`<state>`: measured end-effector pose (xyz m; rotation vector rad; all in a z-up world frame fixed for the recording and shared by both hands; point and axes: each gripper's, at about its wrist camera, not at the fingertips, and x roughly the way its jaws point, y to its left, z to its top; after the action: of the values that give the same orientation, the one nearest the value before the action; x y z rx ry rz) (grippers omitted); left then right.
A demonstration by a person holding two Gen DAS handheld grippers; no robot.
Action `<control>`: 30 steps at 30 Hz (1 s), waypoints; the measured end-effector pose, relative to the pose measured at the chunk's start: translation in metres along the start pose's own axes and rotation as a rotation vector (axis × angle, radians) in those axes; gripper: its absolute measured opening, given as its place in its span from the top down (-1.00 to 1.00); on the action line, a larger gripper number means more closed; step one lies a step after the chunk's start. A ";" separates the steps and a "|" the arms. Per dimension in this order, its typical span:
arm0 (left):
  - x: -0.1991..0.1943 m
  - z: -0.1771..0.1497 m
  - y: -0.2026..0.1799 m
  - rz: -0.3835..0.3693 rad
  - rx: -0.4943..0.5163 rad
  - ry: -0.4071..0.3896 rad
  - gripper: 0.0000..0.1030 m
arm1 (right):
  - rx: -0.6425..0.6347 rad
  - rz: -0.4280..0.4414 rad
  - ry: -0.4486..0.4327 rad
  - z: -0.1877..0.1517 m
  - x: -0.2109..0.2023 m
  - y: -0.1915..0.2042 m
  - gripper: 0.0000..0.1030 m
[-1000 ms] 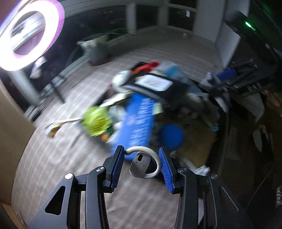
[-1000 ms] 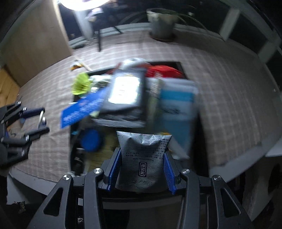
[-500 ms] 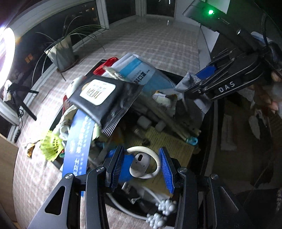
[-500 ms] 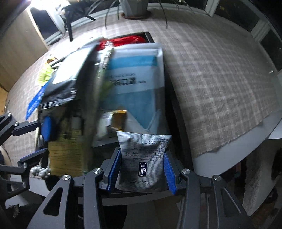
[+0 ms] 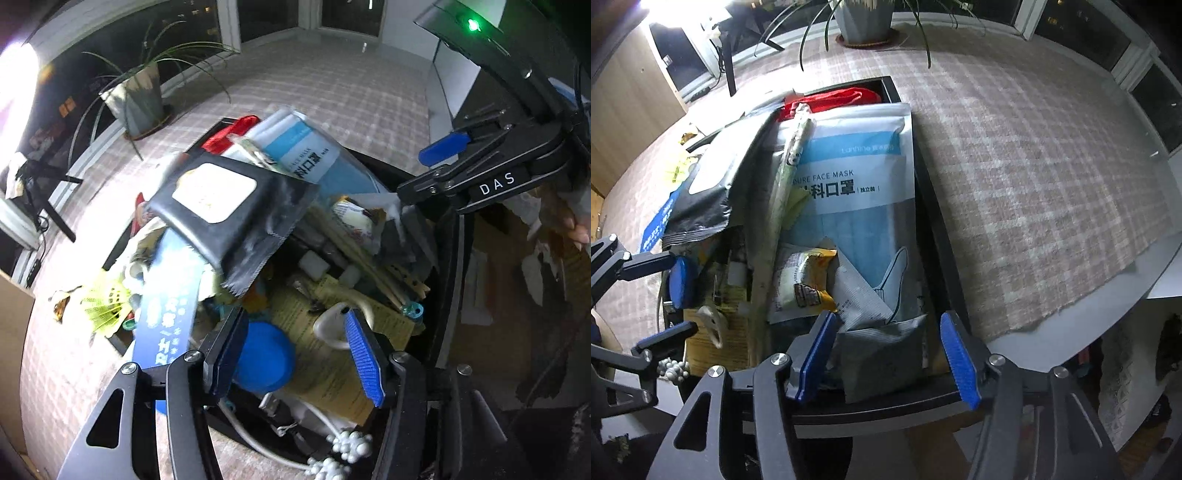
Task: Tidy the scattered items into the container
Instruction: 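Carry sachet and earbud to the bin and open both tools over it, then move both tools back to the white-blue lotion tube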
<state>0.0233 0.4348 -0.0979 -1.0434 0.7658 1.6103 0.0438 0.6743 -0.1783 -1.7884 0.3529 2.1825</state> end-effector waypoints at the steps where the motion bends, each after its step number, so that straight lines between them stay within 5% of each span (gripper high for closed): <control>1: -0.004 -0.002 0.003 0.004 -0.005 -0.005 -0.14 | 0.002 0.000 -0.003 0.000 -0.001 0.000 -0.07; 8: -0.026 -0.031 0.043 0.050 -0.101 -0.016 -0.14 | -0.027 0.012 -0.031 0.011 -0.015 0.025 -0.07; 14: -0.053 -0.082 0.095 0.121 -0.251 -0.009 -0.14 | -0.121 0.062 -0.085 0.025 -0.034 0.088 -0.07; 30: -0.145 -0.312 0.261 0.353 -0.775 0.000 -0.16 | -0.517 0.265 -0.063 0.069 -0.019 0.368 -0.07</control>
<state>-0.1342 0.0321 -0.1024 -1.4989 0.3165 2.2971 -0.1543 0.3574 -0.1454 -2.0111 0.0032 2.6980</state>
